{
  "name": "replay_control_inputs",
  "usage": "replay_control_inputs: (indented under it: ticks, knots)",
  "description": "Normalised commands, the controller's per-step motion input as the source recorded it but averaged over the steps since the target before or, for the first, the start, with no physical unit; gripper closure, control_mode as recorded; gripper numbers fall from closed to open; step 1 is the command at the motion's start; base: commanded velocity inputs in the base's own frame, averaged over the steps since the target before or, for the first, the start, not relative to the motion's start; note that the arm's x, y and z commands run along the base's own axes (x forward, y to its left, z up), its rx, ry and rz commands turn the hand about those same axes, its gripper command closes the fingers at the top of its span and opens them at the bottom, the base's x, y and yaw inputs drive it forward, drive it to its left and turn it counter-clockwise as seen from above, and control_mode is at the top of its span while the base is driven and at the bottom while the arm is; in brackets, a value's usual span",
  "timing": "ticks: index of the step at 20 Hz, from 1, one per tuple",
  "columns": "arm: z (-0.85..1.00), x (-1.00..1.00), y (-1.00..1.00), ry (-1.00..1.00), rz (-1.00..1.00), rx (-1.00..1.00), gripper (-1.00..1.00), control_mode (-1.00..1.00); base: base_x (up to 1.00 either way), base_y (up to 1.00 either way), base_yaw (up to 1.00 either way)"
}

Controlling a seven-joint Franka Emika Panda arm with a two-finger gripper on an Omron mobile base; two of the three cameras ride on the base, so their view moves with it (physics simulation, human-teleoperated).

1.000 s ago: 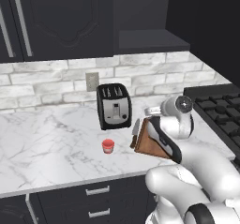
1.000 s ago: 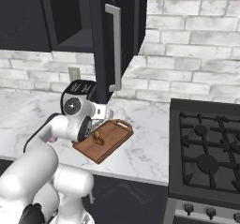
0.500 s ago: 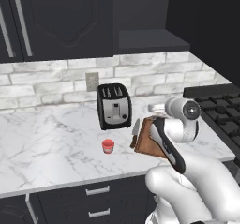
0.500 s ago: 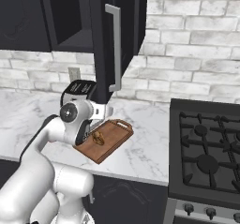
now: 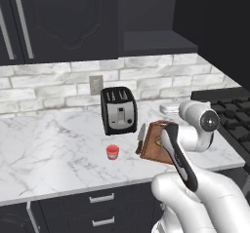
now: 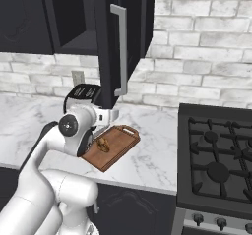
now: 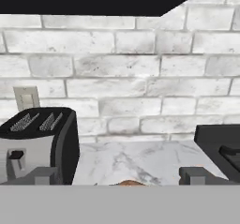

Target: Pick the bread, place it on the cutting board, pick the jam, place it on the counter, and close the cabinet.

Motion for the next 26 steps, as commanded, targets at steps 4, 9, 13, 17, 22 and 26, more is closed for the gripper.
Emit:
replay_control_inputs:
  ticks: [4, 9, 13, 17, 22, 26]
  knots:
    - [0.29, -0.31, -0.04, -0.13, 0.00, 0.00, -1.00, -1.00, 0.00, 0.00, 0.00]
    - [0.23, -0.39, -0.06, -0.10, 0.01, 0.00, -1.00, -1.00, 0.00, 0.00, 0.00]
    - [0.14, -0.40, -0.17, -0.08, 0.05, 0.00, -1.00, -1.00, 0.00, 0.00, 0.00]
    - [0.12, -0.40, -0.23, -0.09, 0.06, 0.00, -1.00, -1.00, 0.00, 0.00, 0.00]
    - [0.10, -0.32, -0.19, -0.10, 0.06, 0.00, -1.00, -1.00, 0.00, 0.00, 0.00]
    - [0.04, -0.18, -0.18, -0.12, 0.05, 0.00, -1.00, -1.00, 0.00, 0.00, 0.00]
